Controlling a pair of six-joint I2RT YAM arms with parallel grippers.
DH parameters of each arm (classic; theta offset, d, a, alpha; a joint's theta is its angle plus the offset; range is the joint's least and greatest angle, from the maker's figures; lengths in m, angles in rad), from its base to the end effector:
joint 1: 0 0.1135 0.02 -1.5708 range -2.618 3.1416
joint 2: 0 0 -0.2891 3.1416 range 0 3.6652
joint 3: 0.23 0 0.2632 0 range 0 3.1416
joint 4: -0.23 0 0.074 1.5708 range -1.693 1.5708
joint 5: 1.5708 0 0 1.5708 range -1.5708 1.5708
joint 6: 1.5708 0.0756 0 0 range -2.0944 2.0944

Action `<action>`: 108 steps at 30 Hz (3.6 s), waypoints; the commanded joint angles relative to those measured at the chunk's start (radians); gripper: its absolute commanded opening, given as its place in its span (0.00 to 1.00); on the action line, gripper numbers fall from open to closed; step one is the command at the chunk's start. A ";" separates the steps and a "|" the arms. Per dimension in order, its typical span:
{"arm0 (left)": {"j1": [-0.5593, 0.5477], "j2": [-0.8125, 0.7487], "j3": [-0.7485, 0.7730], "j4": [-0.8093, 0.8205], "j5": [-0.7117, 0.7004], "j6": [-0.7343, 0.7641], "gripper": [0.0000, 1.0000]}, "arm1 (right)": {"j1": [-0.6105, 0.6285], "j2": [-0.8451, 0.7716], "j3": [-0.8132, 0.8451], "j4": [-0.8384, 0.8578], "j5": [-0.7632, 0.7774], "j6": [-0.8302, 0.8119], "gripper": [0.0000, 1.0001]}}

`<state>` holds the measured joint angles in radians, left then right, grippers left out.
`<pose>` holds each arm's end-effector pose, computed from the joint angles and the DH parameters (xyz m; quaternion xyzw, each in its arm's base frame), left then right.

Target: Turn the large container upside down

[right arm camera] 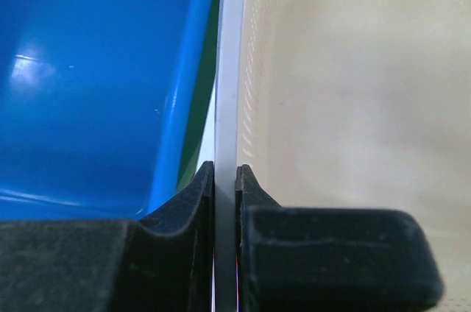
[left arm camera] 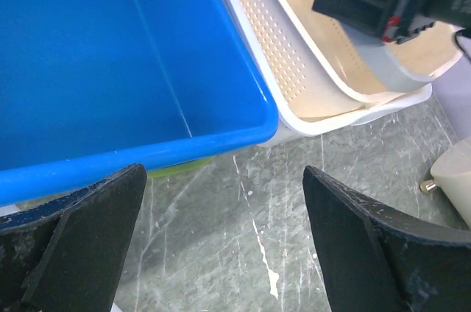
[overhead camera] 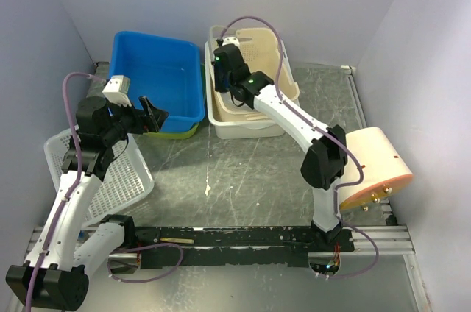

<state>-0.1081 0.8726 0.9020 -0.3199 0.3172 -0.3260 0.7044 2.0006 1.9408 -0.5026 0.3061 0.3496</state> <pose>0.2244 -0.0481 0.3607 0.0077 0.7975 -0.2507 0.5487 0.4136 0.3216 0.3430 -0.0802 0.8647 0.1248 0.4798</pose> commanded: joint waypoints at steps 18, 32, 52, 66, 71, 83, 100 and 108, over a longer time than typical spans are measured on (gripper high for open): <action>0.001 0.031 0.052 -0.044 0.040 0.032 0.99 | 0.026 -0.089 -0.147 0.057 0.011 -0.089 0.49; 0.003 0.014 0.028 -0.044 0.020 0.028 0.99 | 0.045 -0.063 -0.146 0.029 0.068 -0.210 0.62; 0.002 0.001 0.028 -0.068 0.050 0.033 0.99 | 0.045 0.095 -0.031 -0.062 0.019 -0.215 0.20; 0.001 0.102 0.044 0.143 0.128 -0.088 0.99 | 0.055 -0.038 0.180 -0.135 -0.004 -0.145 0.00; 0.002 0.148 0.069 0.194 0.184 -0.127 0.98 | 0.050 -0.135 0.250 -0.129 0.049 -0.109 0.00; -0.138 0.189 0.212 0.194 0.182 -0.229 1.00 | -0.211 -0.369 0.220 0.030 -0.261 0.048 0.00; -0.329 0.332 0.298 0.181 0.211 -0.201 1.00 | -0.822 -0.386 -0.079 0.472 -1.049 0.537 0.00; -0.547 0.553 0.416 0.171 0.027 -0.154 1.00 | -0.887 -0.402 -0.033 0.412 -1.053 0.483 0.00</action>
<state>-0.6006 1.3052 1.2217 -0.1558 0.4557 -0.5190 -0.1745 1.6516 1.8114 -0.2092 -0.7052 0.9127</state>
